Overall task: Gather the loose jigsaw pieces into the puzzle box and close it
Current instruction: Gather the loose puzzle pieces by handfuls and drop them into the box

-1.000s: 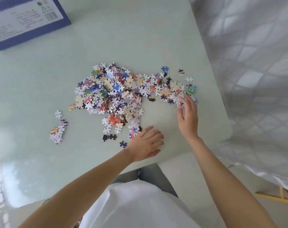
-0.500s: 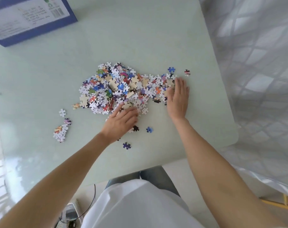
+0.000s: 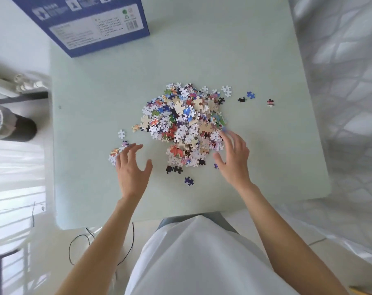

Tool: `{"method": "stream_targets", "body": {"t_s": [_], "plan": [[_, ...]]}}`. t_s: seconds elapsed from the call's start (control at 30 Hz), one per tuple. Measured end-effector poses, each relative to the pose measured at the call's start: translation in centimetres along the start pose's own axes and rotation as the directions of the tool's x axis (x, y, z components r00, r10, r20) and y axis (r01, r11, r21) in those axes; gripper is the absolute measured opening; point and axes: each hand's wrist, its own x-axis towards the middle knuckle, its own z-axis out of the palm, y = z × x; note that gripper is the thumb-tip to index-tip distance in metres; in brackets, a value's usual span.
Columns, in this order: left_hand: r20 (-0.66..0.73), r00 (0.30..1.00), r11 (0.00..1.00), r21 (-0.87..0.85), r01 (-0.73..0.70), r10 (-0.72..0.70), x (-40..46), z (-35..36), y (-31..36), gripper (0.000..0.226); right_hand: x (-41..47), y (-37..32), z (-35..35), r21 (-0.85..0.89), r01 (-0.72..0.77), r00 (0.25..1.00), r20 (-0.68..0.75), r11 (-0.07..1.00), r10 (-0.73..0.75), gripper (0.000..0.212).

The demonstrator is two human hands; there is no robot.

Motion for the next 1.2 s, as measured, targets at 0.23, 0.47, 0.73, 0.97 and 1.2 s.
{"method": "stream_targets", "body": {"t_s": [0.23,0.47,0.73,0.97,1.2], "plan": [[0.125,0.889,0.895,0.131,0.426,-0.441,0.3,-2.6,-4.1,0.078,-3.6,-2.2,0.1,0.015,-0.207,0.963,0.179,0.978,0.202,0.056],[0.266,0.93,0.96,-0.044,0.276,-0.255,5.1,-0.4,0.2,0.049,-0.5,-6.2,2.3,0.146,-0.197,0.963,0.211,0.969,0.164,0.051],[0.495,0.865,0.991,-0.052,0.122,-0.08,5.0,1.3,3.6,0.099,1.7,-5.9,0.1,-0.031,-0.18,0.968,0.174,0.983,0.183,0.086],[0.512,0.858,0.995,0.066,-0.079,0.034,3.9,2.8,5.5,0.117,4.4,-8.0,0.7,-0.061,-0.158,0.94,0.297,0.986,0.169,0.108],[0.484,0.872,0.997,-0.07,-0.042,0.071,5.2,2.2,4.8,0.082,5.1,-8.1,1.2,-0.036,-0.118,0.959,0.255,0.992,0.123,0.076]]}}
